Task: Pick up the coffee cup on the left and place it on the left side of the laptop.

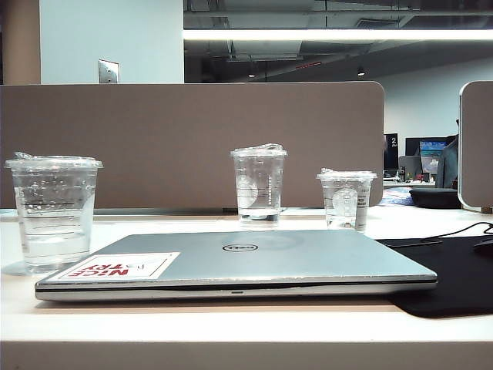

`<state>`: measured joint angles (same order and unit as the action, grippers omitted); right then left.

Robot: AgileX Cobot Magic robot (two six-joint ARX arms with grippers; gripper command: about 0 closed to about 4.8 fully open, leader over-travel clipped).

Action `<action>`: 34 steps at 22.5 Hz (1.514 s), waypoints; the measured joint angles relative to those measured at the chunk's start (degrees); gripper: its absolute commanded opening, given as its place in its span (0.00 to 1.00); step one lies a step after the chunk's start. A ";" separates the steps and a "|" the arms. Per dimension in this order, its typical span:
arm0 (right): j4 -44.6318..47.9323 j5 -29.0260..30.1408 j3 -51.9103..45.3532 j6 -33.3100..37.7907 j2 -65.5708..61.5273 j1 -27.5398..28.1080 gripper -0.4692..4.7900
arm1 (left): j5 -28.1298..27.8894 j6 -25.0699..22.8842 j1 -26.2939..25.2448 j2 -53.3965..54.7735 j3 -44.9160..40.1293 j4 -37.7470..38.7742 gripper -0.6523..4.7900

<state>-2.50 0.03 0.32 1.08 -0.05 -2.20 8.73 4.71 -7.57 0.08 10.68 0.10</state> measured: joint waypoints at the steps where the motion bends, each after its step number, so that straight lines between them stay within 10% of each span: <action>1: 0.00 0.02 0.00 0.00 0.00 0.00 0.08 | 0.02 -0.04 0.00 0.00 0.00 0.59 0.11; 34: 0.00 0.02 0.00 0.00 0.00 1.05 0.08 | 0.09 3.91 0.00 0.00 -1.84 -0.28 0.11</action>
<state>-2.50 0.05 0.32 1.08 -0.05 -1.15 8.82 8.62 -7.57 0.08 8.84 -0.19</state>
